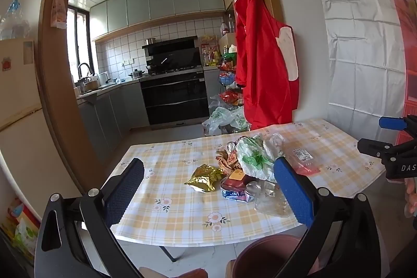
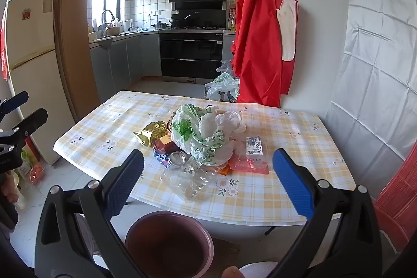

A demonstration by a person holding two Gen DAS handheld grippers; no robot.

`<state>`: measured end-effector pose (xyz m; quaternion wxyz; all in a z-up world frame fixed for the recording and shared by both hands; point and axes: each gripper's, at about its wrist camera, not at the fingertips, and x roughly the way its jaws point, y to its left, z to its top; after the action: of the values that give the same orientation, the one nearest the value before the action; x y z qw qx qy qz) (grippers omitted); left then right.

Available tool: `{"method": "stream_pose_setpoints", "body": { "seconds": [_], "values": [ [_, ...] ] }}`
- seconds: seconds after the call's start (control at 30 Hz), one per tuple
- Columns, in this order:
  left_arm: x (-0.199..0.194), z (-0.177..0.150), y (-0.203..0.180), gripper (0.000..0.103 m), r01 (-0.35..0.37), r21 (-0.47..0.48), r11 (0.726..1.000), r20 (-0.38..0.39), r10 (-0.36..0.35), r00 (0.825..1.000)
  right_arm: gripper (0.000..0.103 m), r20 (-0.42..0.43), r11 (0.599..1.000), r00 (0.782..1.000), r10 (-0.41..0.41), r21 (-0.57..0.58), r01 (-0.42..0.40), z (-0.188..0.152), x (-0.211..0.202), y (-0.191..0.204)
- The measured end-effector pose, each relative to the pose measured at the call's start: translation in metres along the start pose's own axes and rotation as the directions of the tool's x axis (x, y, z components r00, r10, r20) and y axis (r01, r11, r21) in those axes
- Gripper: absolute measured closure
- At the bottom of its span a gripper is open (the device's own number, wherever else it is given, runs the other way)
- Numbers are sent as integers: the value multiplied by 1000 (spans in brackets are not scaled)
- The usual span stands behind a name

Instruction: Collect trash

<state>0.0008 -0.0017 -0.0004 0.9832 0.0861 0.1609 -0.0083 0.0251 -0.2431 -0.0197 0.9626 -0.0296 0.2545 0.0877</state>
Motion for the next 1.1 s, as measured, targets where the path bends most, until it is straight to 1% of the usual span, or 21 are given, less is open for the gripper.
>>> {"method": "stream_pose_setpoints", "body": {
  "seconds": [0.1, 0.13, 0.27, 0.3, 0.5, 0.57, 1.1],
  "values": [
    [3, 0, -5, 5, -10, 10, 1000, -8, 10, 1000, 6, 3, 1000, 1000, 2, 3, -2, -1, 0, 0],
    [-1, 0, 3, 5, 14, -27, 1000, 14, -13, 1000, 6, 3, 1000, 1000, 1, 2, -1, -1, 0, 0],
    [-2, 0, 3, 5, 10, -24, 1000, 17, -10, 1000, 6, 2, 1000, 1000, -1, 0, 1, -2, -1, 1],
    [1, -7, 4, 5, 13, -27, 1000, 13, -12, 1000, 6, 2, 1000, 1000, 1, 4, -1, -2, -1, 1],
    [1, -11, 4, 5, 12, -25, 1000, 12, -12, 1000, 6, 2, 1000, 1000, -1, 5, 1, -2, -2, 2],
    [1, -6, 3, 5, 13, -27, 1000, 7, -13, 1000, 6, 2, 1000, 1000, -3, 4, 3, -3, -3, 0],
    [0, -2, 7, 5, 11, -34, 999, 2, -11, 1000, 6, -2, 999, 1000, 2, 36, -2, -3, -3, -5]
  ]
}}
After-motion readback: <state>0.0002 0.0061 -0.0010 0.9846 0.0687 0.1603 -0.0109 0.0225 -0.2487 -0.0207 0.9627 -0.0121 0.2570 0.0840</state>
